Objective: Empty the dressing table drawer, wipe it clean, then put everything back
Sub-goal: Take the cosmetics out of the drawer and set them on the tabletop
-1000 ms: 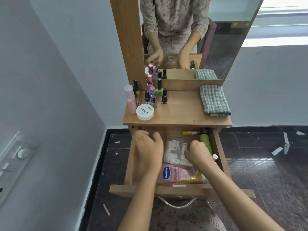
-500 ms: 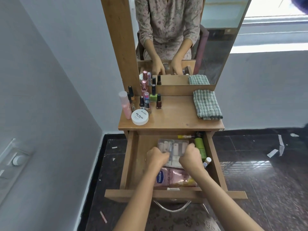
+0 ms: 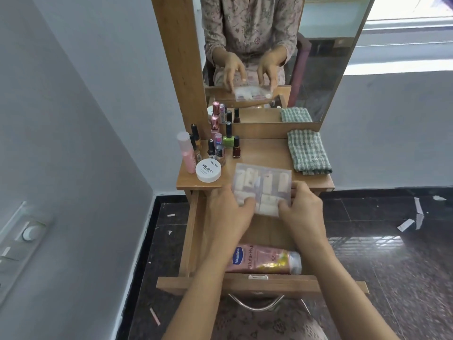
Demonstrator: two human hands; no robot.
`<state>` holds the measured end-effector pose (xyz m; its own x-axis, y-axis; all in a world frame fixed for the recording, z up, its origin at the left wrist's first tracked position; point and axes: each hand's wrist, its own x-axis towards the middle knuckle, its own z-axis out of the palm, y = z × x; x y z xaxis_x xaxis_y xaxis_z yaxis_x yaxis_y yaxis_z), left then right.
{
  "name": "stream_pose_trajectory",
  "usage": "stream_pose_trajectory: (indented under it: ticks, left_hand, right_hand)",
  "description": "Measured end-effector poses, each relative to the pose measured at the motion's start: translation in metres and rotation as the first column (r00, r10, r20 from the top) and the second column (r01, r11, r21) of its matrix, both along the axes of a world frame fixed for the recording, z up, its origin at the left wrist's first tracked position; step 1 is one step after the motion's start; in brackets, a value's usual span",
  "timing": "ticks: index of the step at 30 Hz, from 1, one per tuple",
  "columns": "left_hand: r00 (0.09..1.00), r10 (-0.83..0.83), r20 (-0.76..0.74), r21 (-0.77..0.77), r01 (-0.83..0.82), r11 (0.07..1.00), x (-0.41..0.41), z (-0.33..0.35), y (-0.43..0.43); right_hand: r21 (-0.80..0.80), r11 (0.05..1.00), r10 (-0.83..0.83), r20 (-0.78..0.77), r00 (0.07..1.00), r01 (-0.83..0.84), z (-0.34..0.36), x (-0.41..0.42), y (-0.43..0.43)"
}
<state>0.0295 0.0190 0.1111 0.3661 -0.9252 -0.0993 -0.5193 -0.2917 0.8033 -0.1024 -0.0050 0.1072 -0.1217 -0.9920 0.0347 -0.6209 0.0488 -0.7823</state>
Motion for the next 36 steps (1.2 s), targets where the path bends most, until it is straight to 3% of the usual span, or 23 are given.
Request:
stream_pose_trajectory:
  ticks: [6, 13, 21, 26, 36]
  left_hand:
    - [0.995, -0.097, -0.007, -0.032, 0.097, 0.995, -0.004, -0.004, -0.044]
    - [0.988, -0.148, 0.047, -0.142, 0.153, 0.978, -0.001, -0.02, -0.062]
    - [0.981, -0.108, 0.161, -0.233, 0.144, 0.962, 0.001, -0.039, -0.076]
    - [0.974, -0.041, 0.223, -0.307, 0.11, 0.945, 0.002, -0.043, -0.074]
    - [0.923, 0.039, 0.383, -0.279, 0.075, 0.958, 0.001, -0.046, -0.083]
  right_hand:
    - [0.02, 0.999, -0.032, -0.073, 0.997, 0.034, -0.01, 0.009, -0.028]
    - [0.046, 0.997, 0.068, -0.151, 0.986, -0.062, -0.017, 0.016, -0.048]
    - [0.046, 0.996, 0.076, -0.129, 0.989, -0.07, -0.027, 0.025, -0.059]
    - [-0.021, 0.992, 0.121, -0.21, 0.97, -0.128, -0.036, 0.02, -0.065]
    - [-0.107, 0.979, 0.113, -0.41, 0.905, -0.171, -0.039, 0.025, -0.081]
